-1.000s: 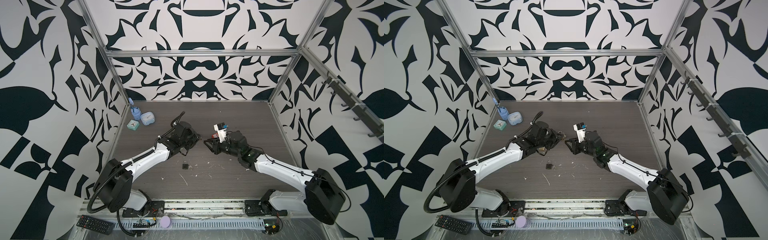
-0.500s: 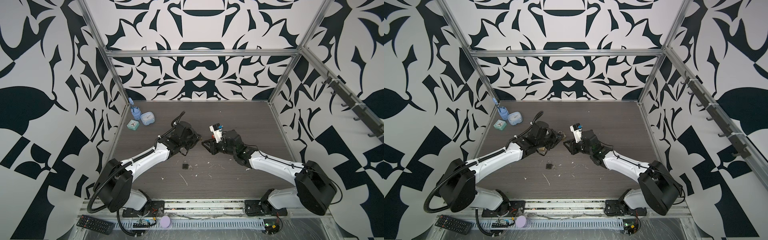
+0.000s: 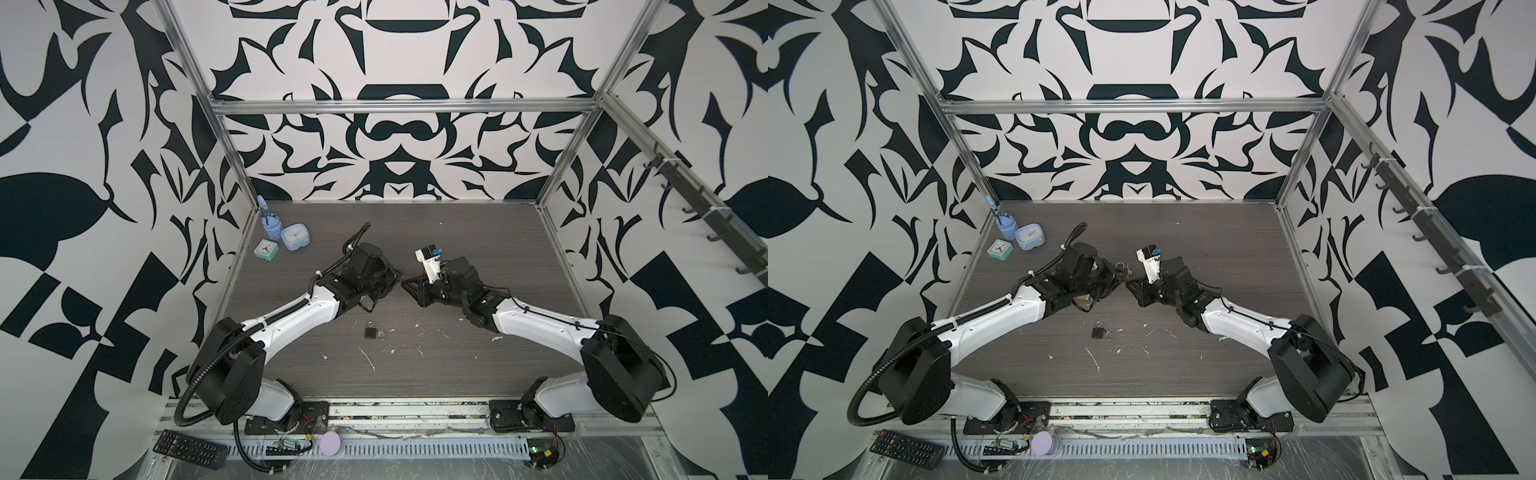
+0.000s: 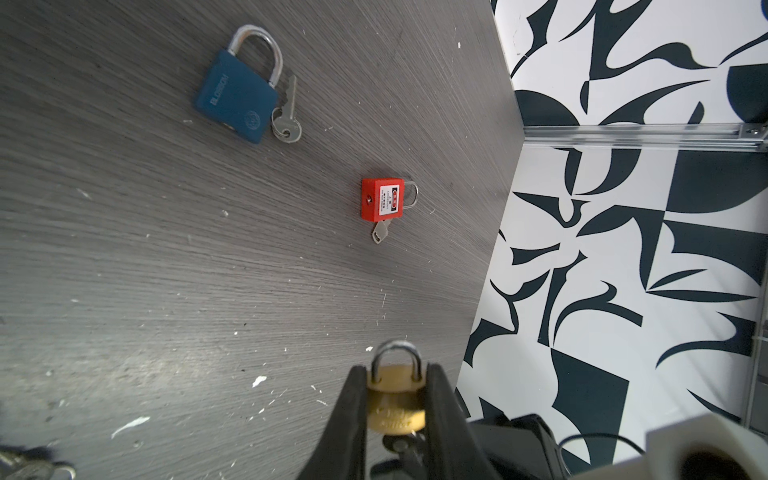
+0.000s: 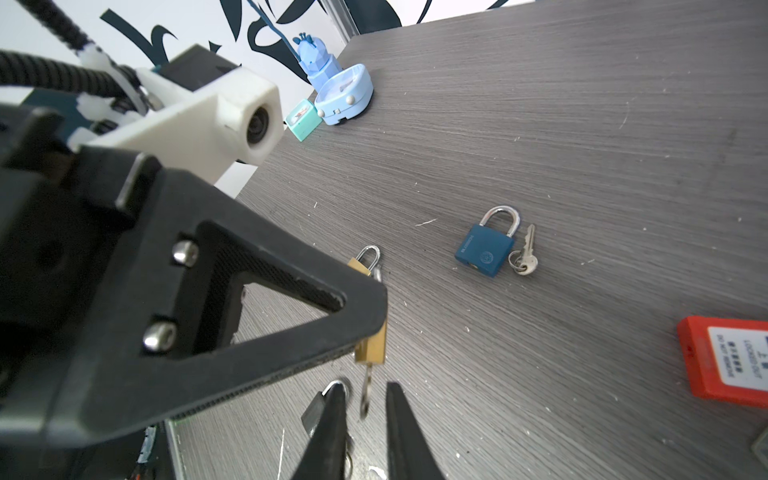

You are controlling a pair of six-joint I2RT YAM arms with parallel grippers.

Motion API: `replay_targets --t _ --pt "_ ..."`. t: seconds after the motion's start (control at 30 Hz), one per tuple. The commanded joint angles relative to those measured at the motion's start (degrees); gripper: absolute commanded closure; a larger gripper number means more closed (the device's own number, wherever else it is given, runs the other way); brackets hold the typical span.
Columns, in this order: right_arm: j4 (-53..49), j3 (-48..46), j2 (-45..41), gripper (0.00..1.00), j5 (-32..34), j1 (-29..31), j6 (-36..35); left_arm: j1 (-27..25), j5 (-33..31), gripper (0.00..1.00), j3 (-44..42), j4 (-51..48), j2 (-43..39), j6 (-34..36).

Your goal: Lock with the key

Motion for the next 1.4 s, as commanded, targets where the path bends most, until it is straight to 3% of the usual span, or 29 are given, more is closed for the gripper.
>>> replay_targets --t 0.0,0.37,0.7,1.03,1.37 --pt "1.97 2.50 -0.15 0.86 -0.46 -0.15 -0.40 0.30 0.47 1.00 1.77 -0.76 0.25 0.28" --pt "1.87 2.68 0.17 1.00 -0.89 -0.15 -0.16 0.35 0.21 1.00 1.80 -0.87 0.10 0.39" --pt "2.13 0.51 -1.37 1.00 -1.51 -0.16 0.51 2.86 -0.57 1.00 2.01 -0.11 0.00 1.24" --pt "2.78 -6.46 -5.32 1.00 -1.56 -0.15 1.68 8.86 -1.20 1.00 3.41 1.37 -0.30 2.29" --pt "-3.77 -9.36 -15.20 1.00 2.66 -1.92 2.08 8.24 -1.99 1.00 8.40 -10.81 -1.66 14.10"
